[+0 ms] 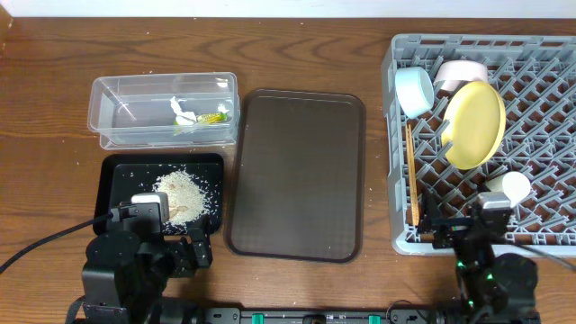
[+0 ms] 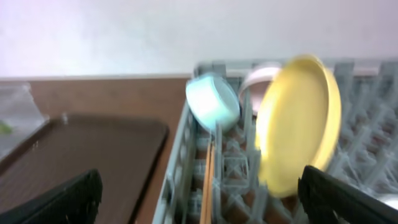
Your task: Sort waste into correct bins and load items into the dishwasher rack
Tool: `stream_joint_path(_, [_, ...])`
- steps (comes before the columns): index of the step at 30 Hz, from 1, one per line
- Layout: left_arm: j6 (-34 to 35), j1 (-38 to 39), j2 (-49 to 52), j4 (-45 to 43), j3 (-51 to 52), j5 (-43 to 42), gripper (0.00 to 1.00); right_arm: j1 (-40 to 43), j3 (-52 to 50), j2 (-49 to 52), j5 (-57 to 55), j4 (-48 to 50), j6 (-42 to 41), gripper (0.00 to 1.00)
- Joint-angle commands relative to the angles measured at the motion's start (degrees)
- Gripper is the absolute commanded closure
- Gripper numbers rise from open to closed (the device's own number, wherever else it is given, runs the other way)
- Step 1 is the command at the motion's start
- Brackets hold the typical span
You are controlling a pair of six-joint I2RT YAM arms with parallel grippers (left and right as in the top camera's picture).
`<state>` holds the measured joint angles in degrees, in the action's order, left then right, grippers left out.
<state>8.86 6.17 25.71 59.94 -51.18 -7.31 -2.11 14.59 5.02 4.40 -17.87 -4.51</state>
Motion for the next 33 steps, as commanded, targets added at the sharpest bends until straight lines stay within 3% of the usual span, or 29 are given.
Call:
stream_joint_path(1, [-0.7, 0.2, -0.1, 0.0, 0.2, 0.3, 0.06, -1.0, -5.6, -3.4, -1.2, 5.6, 1.0, 0.01])
stream_joint_path(8, [-0.7, 0.2, -0.1, 0.0, 0.2, 0.3, 0.06, -1.1, -14.4, -4.7, -1.7, 15.5, 3.3, 0.01])
stream_joint_path(13, [-0.7, 0.2, -0.1, 0.0, 0.2, 0.3, 0.05, -1.1, -14.3, -4.7, -3.6, 13.7, 7.3, 0.01])
stream_joint_path(33, [-0.7, 0.2, -0.1, 0.0, 0.2, 0.3, 0.05, -1.1, -14.3, -4.7, -3.5, 13.6, 7.4, 0.01])
